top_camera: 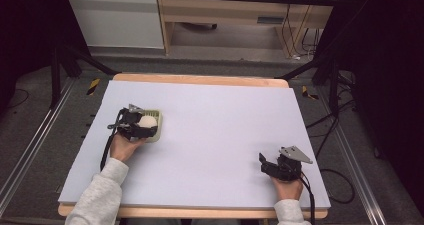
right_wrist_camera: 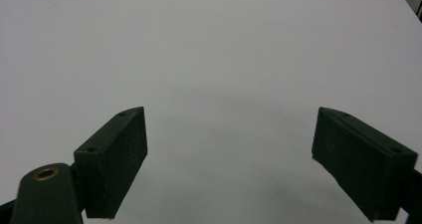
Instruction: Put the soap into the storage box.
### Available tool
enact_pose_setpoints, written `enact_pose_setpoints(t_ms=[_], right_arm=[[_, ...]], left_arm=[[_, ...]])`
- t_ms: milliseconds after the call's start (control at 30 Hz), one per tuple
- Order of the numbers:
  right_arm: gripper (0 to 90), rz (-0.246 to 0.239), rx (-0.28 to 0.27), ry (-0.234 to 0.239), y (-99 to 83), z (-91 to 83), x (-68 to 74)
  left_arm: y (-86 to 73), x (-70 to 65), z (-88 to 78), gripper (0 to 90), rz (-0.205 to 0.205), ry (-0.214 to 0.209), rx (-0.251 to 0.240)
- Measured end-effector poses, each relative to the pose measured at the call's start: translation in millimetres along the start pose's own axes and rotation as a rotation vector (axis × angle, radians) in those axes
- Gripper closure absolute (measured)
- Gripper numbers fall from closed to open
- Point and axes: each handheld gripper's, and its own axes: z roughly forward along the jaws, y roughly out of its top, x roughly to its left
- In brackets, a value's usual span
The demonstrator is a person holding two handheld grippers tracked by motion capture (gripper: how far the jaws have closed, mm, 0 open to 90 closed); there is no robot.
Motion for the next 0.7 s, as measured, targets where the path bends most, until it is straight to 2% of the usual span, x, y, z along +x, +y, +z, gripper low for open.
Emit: enact_pose_setpoints(t_ms=[200,300,333,433,567,700], right_arm=[[14.0,0.0,0.0,-0.002,0.0,0.1,-0.1],[13.9,-0.005,-0.001,-0.004,-0.1,0.3,-0.5],[13.8,-0.006,0.0,-0.004,-0.1,0.4,-0.5],[13.7,-0.006,0.0,-0.006,-0.1,0.5,-0.3],[13.7,-0.003,-0.002,-0.006,-0.1,0.1,0.1],[13.6,-0.007,-0.004,-0.006,-0.3,0.2,0.0]], left_arm=[[0.2,1.2,-1.2,22.1,-0.003,-0.004,0.0],[0.5,3.0,-4.5,22.0,-0.011,0.005,-0.017],[0.8,5.4,-8.9,22.7,-0.027,-0.013,-0.043],[1.4,5.4,-12.4,22.6,-0.029,-0.01,-0.053],[2.1,3.8,-16.1,22.3,-0.02,-0.009,-0.062],[1.8,-1.8,-26.6,22.0,-0.005,-0.018,-0.084]])
